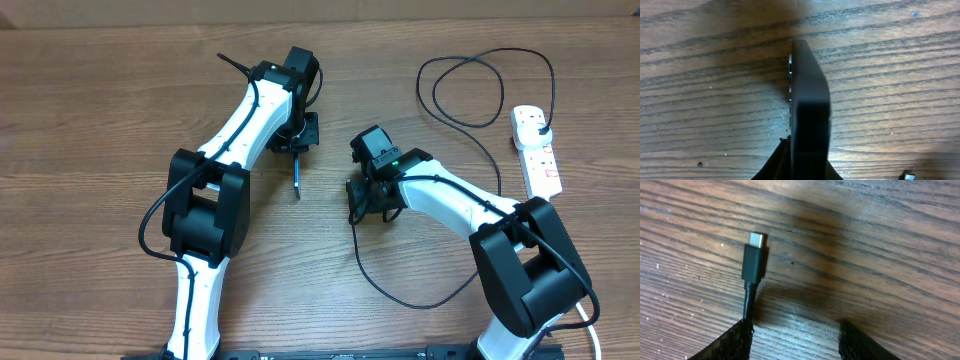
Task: Plug charger to phone and switch on socket
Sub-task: 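Lower the right gripper onto the black USB-C plug and grasp it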
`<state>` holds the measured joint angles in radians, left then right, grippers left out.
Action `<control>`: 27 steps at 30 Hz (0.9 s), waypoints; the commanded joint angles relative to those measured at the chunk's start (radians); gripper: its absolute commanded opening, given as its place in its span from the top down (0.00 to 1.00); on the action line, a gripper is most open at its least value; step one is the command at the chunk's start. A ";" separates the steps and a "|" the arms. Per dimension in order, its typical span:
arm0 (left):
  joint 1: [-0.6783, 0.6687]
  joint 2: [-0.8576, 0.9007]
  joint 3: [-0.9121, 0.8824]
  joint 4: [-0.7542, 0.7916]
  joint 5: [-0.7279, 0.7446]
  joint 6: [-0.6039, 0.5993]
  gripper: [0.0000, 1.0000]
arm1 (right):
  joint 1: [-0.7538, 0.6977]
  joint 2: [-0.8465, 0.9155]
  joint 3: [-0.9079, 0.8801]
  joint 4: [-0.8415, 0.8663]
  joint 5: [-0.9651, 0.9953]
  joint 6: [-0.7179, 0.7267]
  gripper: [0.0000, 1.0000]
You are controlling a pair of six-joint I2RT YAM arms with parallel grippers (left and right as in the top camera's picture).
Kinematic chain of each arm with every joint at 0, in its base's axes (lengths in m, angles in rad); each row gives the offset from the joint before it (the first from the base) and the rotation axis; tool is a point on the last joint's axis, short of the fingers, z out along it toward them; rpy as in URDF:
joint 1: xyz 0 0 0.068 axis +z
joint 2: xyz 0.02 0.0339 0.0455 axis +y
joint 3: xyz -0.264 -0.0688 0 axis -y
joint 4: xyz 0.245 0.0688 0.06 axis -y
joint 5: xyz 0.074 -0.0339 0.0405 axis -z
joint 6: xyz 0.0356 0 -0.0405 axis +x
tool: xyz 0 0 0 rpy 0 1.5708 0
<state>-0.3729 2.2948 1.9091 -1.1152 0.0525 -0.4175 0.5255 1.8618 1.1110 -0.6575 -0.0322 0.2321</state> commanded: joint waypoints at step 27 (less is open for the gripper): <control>-0.002 0.007 -0.019 0.035 0.124 -0.009 0.90 | 0.020 0.027 0.002 0.093 -0.022 -0.031 0.51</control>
<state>-0.3729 2.2948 1.9022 -1.0824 0.1486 -0.4191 0.5285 1.8599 1.0943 -0.5743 -0.0486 0.2081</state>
